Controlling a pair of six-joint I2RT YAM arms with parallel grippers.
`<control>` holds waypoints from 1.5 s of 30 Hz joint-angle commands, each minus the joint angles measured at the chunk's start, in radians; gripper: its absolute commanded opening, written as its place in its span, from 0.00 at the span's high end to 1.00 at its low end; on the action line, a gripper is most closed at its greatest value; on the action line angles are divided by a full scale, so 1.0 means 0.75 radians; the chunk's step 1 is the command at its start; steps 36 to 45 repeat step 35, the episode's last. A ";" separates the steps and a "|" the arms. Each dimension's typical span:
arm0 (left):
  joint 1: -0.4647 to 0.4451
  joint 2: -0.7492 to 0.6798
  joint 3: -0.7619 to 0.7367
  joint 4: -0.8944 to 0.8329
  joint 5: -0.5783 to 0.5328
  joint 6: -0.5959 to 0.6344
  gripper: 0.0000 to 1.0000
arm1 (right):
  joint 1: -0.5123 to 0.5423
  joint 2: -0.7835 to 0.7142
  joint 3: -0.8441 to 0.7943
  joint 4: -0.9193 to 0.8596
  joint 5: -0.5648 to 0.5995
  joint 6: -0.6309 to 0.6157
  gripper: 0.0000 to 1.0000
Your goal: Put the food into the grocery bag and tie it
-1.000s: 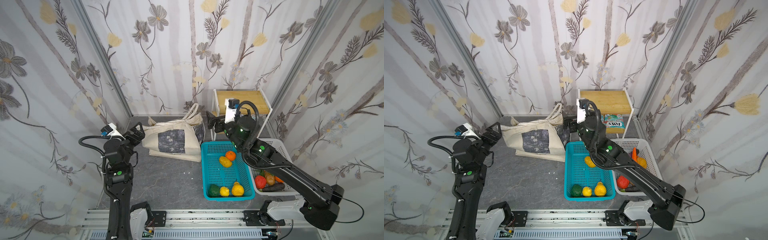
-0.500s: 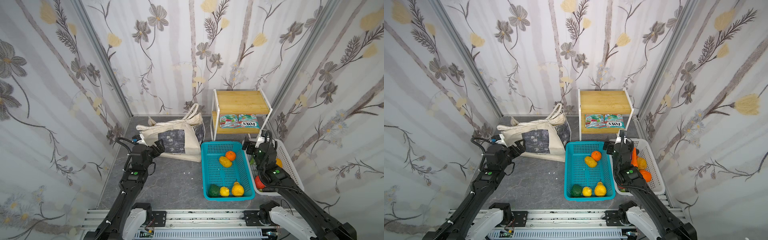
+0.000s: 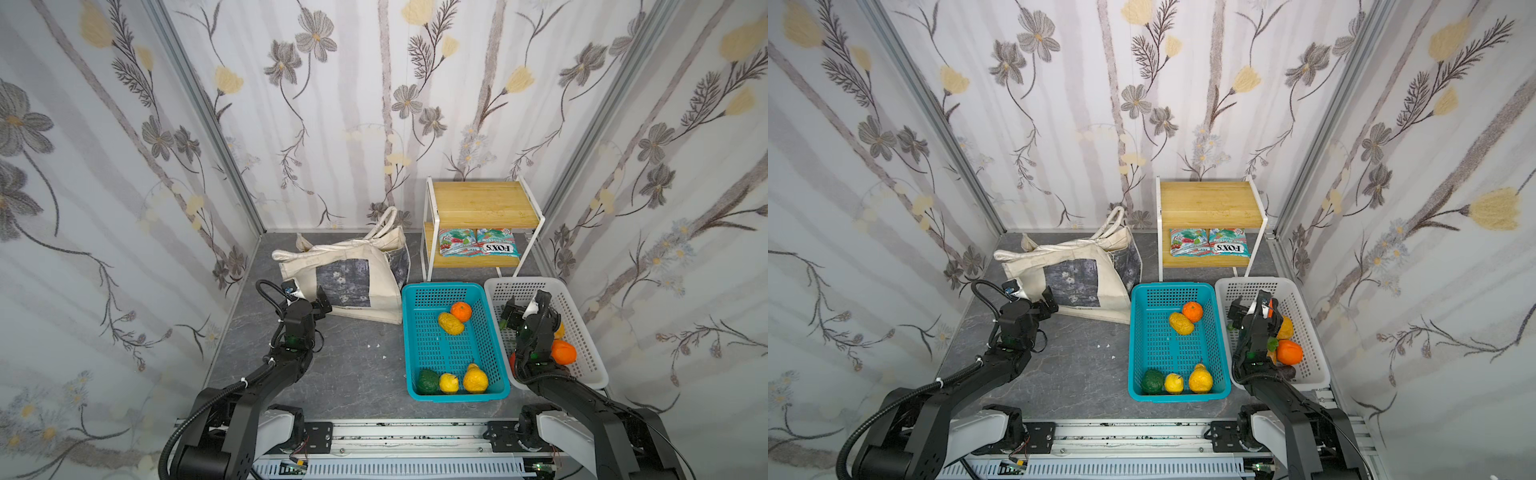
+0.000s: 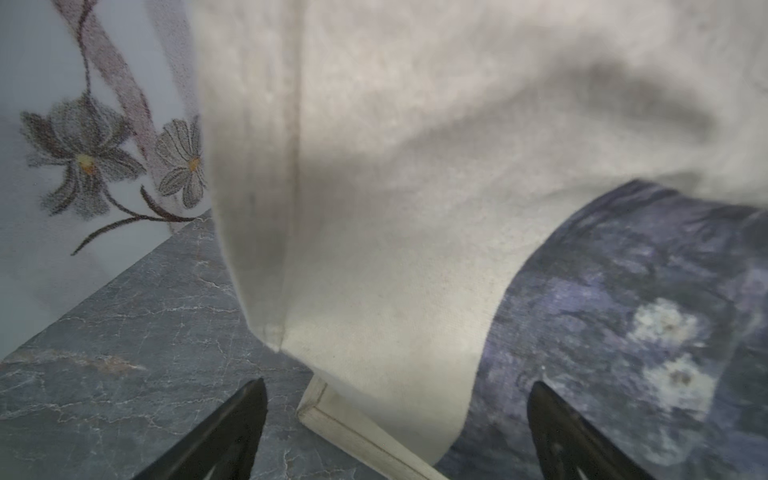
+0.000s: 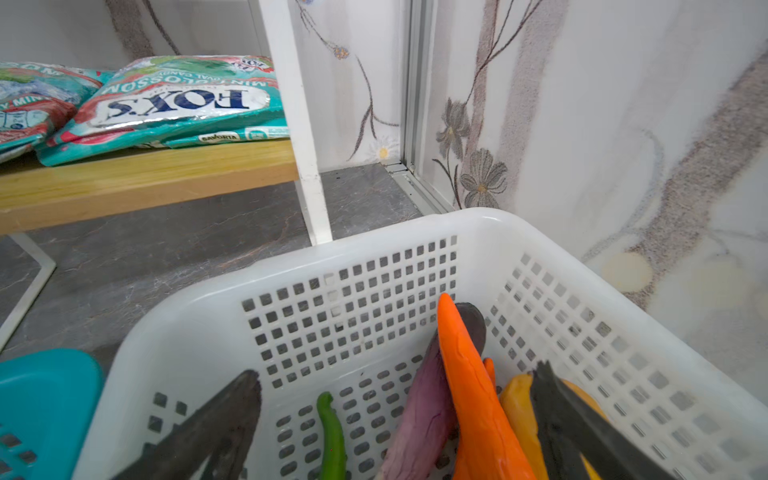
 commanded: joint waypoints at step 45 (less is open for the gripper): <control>0.154 0.488 -0.084 0.827 0.186 0.170 0.00 | -0.077 0.379 0.076 0.642 -0.363 -0.056 0.00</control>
